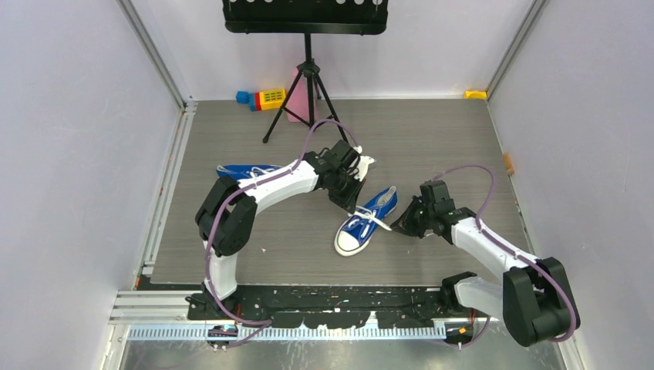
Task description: Tie the shoes
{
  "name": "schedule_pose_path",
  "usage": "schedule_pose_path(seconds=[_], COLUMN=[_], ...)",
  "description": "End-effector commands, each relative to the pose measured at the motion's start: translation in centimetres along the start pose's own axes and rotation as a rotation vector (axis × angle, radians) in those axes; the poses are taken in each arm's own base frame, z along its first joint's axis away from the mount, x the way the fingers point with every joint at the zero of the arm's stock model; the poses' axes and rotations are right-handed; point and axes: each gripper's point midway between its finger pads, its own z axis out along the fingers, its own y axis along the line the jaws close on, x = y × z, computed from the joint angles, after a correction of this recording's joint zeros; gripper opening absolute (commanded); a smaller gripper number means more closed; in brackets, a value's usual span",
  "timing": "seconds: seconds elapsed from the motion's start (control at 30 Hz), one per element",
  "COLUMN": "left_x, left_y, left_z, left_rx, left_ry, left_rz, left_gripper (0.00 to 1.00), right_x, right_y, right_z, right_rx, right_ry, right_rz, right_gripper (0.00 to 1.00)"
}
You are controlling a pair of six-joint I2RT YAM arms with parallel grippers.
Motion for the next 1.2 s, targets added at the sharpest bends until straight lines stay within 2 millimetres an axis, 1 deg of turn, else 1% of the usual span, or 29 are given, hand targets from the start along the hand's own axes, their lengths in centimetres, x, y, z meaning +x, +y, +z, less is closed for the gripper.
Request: schedule_pose_path(seconds=[0.0,0.1,0.2,0.27,0.33,0.57,0.67,0.73,0.8,0.87,0.93,0.97,1.0,1.07,1.1,1.13,1.17], left_x=[-1.1,-0.8,-0.4,0.0,0.4,1.2,2.0,2.4,2.6,2.3,1.9,1.2,0.9,-0.3,-0.5,-1.0,-1.6], left_y=[2.1,3.1,4.4,5.5,6.5,7.8,8.7,8.9,8.9,8.6,8.2,7.7,7.2,5.8,5.0,3.9,3.2], left_z=[-0.2,0.5,1.1,1.3,1.4,1.7,2.1,2.4,2.7,2.5,1.9,1.0,0.4,-1.2,-1.7,-2.5,-3.1], left_rx=[-0.097,-0.138,-0.184,-0.234,-0.266,-0.3,-0.334,-0.343,-0.337,-0.329,-0.318,-0.306,-0.291,-0.236,-0.195,-0.141,-0.098], left_ry=[-0.026,-0.018,-0.011,-0.006,0.0,-0.009,0.023,0.033,0.03,0.005,-0.037,-0.08,-0.111,-0.208,-0.247,-0.296,-0.349], left_rz=[0.035,0.037,0.033,0.026,0.01,-0.009,-0.017,-0.028,-0.039,-0.047,-0.048,-0.045,-0.043,-0.035,-0.037,-0.041,-0.053], left_gripper=[0.0,0.0,0.0,0.0,0.0,0.0,0.0,0.0,0.0,0.0,0.0,0.0,0.04,0.21,0.3,0.35,0.37], right_x=[-0.2,-0.2,-0.3,-0.4,-0.8,-1.4,-1.8,-2.0,-2.1,-2.1,-2.1,-2.1,-2.0,-2.0,-2.0,-2.0,-1.9], right_y=[-2.6,-3.5,-3.9,-4.3,-5.1,-5.7,-6.0,-5.7,-5.3,-4.5,-3.4,-2.7,-2.1,-1.0,-0.7,-0.5,-0.3], right_z=[0.5,0.9,1.2,1.2,1.1,0.7,0.5,0.3,0.2,0.3,0.3,0.3,0.2,0.0,-0.1,-0.2,-0.2], right_rx=[0.145,0.192,0.223,0.246,0.287,0.349,0.387,0.41,0.425,0.407,0.361,0.329,0.299,0.248,0.234,0.221,0.21], right_ry=[-0.024,-0.043,-0.057,-0.063,-0.09,-0.142,-0.172,-0.195,-0.214,-0.211,-0.2,-0.195,-0.189,-0.185,-0.185,-0.186,-0.184], right_rz=[-0.004,0.009,0.0,-0.004,-0.01,-0.038,-0.053,-0.085,-0.108,-0.118,-0.129,-0.139,-0.144,-0.149,-0.151,-0.155,-0.157], right_gripper=[0.0,0.0,0.0,0.0,0.0,0.0,0.0,0.0,0.0,0.0,0.0,0.0,0.0,0.0,0.0,0.0,0.0])
